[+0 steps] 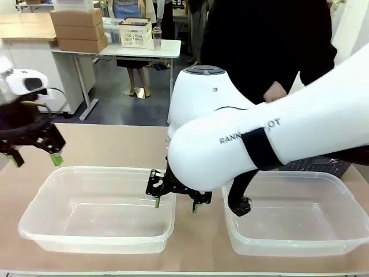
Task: Sort the waste into each basket.
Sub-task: Pick up the Organizing box on the left side of the table and lift it.
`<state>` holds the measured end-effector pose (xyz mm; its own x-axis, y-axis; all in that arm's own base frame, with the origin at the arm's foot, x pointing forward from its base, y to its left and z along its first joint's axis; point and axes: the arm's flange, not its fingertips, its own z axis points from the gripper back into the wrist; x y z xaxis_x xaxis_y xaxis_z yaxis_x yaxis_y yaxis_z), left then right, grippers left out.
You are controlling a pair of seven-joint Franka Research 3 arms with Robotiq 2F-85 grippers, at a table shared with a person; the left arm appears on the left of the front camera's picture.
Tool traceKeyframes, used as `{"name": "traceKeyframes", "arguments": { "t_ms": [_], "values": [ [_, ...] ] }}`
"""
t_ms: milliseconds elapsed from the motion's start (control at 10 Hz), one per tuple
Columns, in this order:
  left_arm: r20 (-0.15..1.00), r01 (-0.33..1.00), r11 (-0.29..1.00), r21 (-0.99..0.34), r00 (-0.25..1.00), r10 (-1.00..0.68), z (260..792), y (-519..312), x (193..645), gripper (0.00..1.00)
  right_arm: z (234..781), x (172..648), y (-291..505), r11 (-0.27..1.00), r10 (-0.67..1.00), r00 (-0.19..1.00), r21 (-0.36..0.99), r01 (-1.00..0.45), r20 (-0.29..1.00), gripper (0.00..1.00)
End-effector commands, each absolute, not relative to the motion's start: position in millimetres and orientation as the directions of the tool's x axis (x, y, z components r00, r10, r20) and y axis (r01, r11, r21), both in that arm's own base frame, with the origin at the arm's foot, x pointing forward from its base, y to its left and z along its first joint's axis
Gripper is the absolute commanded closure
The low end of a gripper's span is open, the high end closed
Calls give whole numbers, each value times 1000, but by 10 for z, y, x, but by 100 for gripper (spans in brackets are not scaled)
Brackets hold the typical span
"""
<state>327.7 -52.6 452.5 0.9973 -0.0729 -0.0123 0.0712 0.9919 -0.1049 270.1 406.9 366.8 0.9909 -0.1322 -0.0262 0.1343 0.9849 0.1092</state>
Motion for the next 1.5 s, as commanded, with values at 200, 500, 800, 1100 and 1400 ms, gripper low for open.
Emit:
{"name": "traceKeyframes", "arguments": {
  "t_ms": [200, 500, 800, 1100, 1400],
  "values": [
    [-283, 128, 990, -62, 949, -141, 3141, -369, 2420, 0, 3668, 2701, 4069, 985, -132, 991, 109, 134, -26, 0],
    [-96, 59, 992, -113, 993, -70, 4126, -566, 3450, 0, 3668, 2701, 4069, 985, -132, 991, 109, 134, -26, 0],
    [-224, 86, 996, 27, 971, -78, 3726, -581, 3353, 0, 3668, 2701, 4069, 985, -132, 991, 109, 134, -26, 0],
    [-271, 85, 996, 6, 959, -81, 3468, -425, 3183, 0, 3677, 2680, 4077, 993, -87, 996, 82, 89, -21, 0],
    [-236, 126, 988, -92, 961, -144, 3453, -404, 3143, 60, 3713, 2618, 4089, 996, -28, 997, 84, 34, -72, 75]
  ]
}}
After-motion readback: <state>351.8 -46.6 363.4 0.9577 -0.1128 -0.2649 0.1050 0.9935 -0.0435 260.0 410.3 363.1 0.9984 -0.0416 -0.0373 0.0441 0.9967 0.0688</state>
